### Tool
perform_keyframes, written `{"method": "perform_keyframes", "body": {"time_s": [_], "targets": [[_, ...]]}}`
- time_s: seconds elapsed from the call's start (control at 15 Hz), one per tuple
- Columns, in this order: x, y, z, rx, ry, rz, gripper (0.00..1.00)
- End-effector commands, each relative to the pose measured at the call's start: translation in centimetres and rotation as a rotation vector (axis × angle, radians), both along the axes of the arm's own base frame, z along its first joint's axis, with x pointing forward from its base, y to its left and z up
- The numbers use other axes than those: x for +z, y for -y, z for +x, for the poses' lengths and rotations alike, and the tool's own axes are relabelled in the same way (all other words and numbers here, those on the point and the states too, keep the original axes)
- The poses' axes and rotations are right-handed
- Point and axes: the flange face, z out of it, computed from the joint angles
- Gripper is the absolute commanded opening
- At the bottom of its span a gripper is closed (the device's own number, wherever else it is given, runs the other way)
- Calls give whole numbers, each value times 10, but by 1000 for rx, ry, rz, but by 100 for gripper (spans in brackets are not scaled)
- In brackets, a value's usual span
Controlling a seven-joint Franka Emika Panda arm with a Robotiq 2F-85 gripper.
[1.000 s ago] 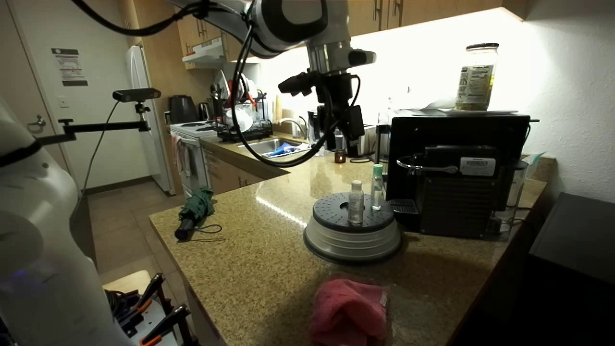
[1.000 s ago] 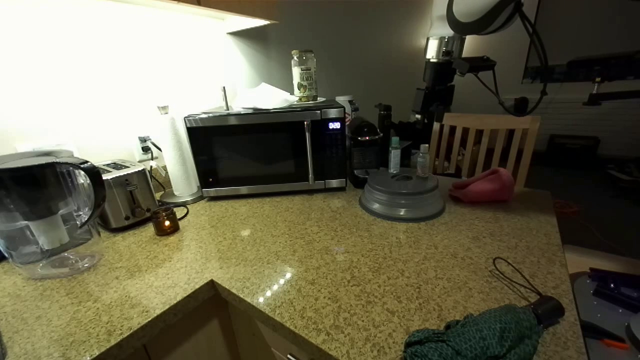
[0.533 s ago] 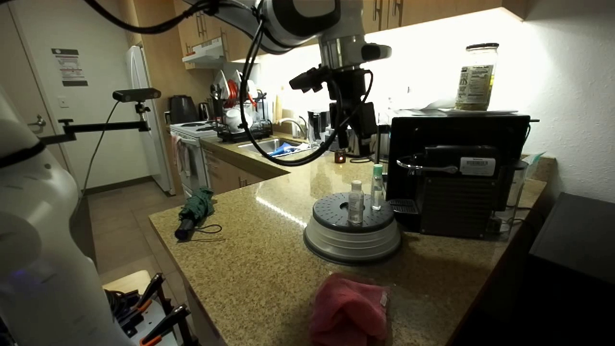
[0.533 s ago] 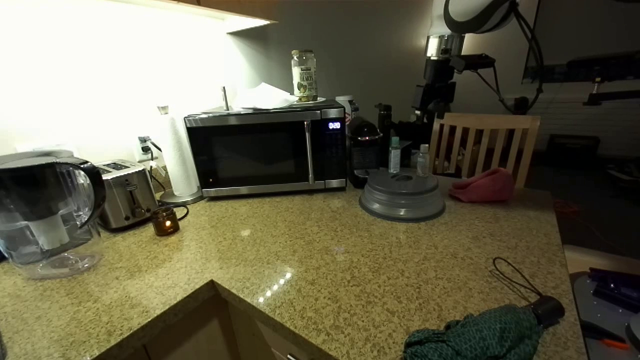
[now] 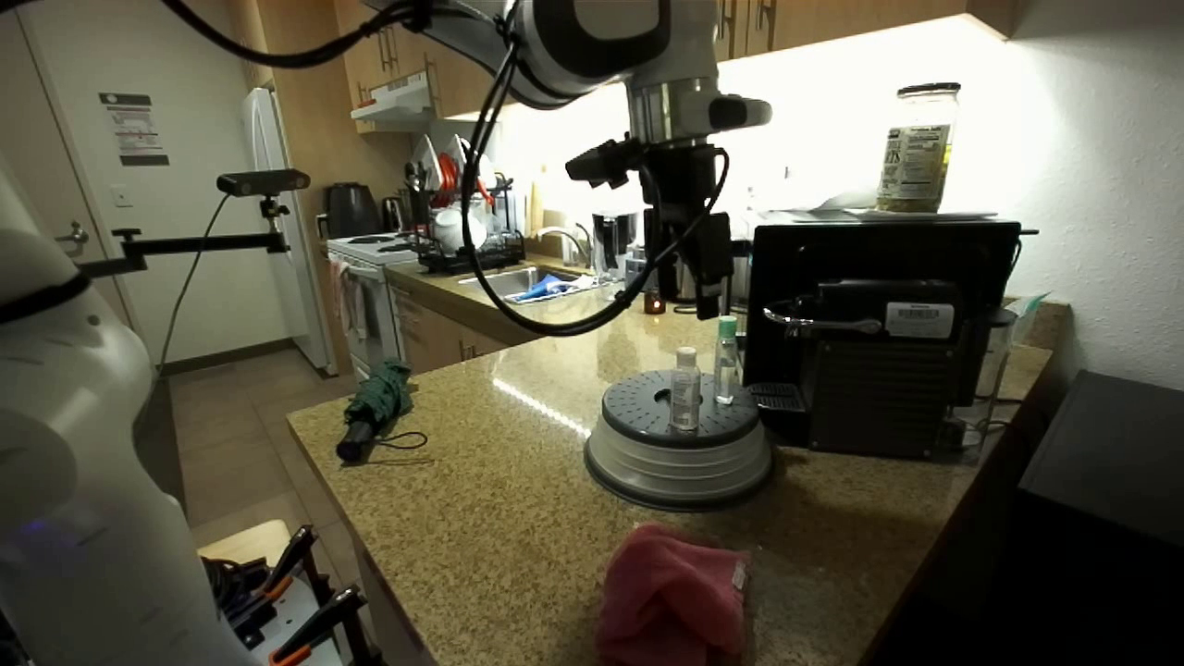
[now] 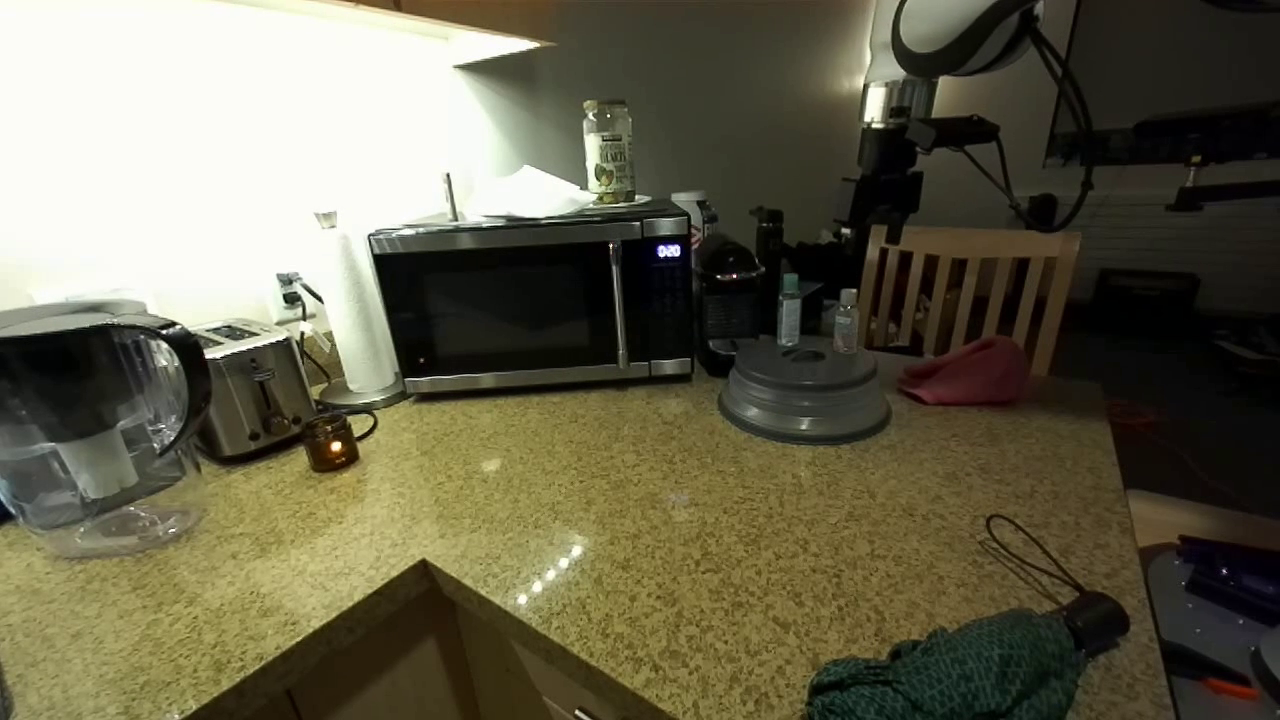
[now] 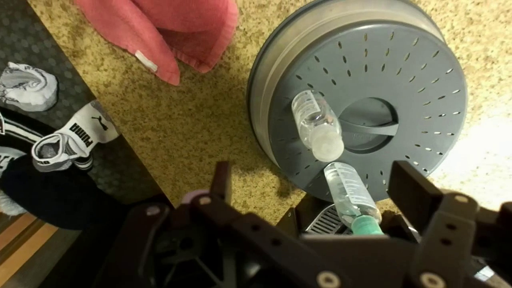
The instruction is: Pick up the bottle and put it on the counter
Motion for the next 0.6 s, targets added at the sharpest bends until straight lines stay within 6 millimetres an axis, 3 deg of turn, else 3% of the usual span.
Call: {"method": "perform_keyframes", "body": {"time_s": [0.0, 0.53], "targets": [[-23, -11, 6, -4, -37, 53, 100], [-46, -16, 18, 14, -75, 68, 100]]}}
